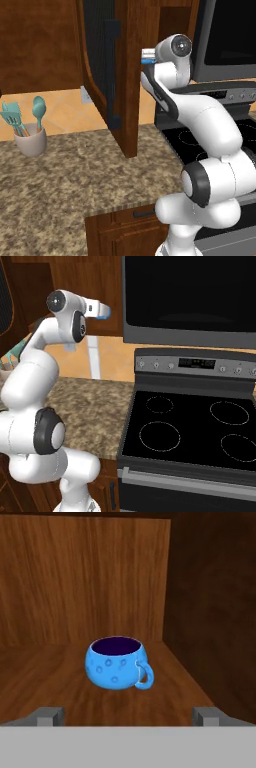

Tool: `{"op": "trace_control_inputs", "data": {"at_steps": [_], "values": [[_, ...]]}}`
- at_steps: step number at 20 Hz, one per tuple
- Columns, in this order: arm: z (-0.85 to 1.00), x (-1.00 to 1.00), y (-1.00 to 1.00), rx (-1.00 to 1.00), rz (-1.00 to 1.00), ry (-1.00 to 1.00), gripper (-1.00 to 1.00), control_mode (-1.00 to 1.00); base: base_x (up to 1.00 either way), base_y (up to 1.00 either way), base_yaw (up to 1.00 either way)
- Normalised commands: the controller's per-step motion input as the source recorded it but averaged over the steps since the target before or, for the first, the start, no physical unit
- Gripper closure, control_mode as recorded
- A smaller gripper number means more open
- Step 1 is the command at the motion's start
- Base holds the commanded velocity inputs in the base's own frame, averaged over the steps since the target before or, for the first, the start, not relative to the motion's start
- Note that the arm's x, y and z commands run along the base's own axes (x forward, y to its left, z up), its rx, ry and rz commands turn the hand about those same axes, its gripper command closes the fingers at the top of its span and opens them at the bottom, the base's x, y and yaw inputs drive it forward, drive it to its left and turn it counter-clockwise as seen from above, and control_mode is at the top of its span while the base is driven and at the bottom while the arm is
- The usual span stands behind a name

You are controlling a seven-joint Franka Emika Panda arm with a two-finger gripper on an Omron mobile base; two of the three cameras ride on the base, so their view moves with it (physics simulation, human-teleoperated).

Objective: Gather all objects into one cabinet and sort the glasses and bowls to opposite sides.

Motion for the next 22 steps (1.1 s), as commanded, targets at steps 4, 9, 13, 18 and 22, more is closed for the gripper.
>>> {"op": "trace_control_inputs", "data": {"at_steps": [4,9,13,18,22], "values": [[0.0,0.28,-0.03,0.0,0.0,0.0,-1.0,-1.0,0.0,0.0,0.0],[-0.02,0.32,-0.04,0.0,0.0,0.0,-1.0,-1.0,0.0,0.0,0.0],[-0.06,0.26,-0.05,0.0,0.0,0.0,-1.0,-1.0,0.0,0.0,0.0],[-0.04,0.25,0.0,0.0,0.0,0.0,-1.0,-1.0,0.0,0.0,0.0],[-0.02,0.2,0.0,0.0,0.0,0.0,-1.0,-1.0,0.0,0.0,0.0]]}}
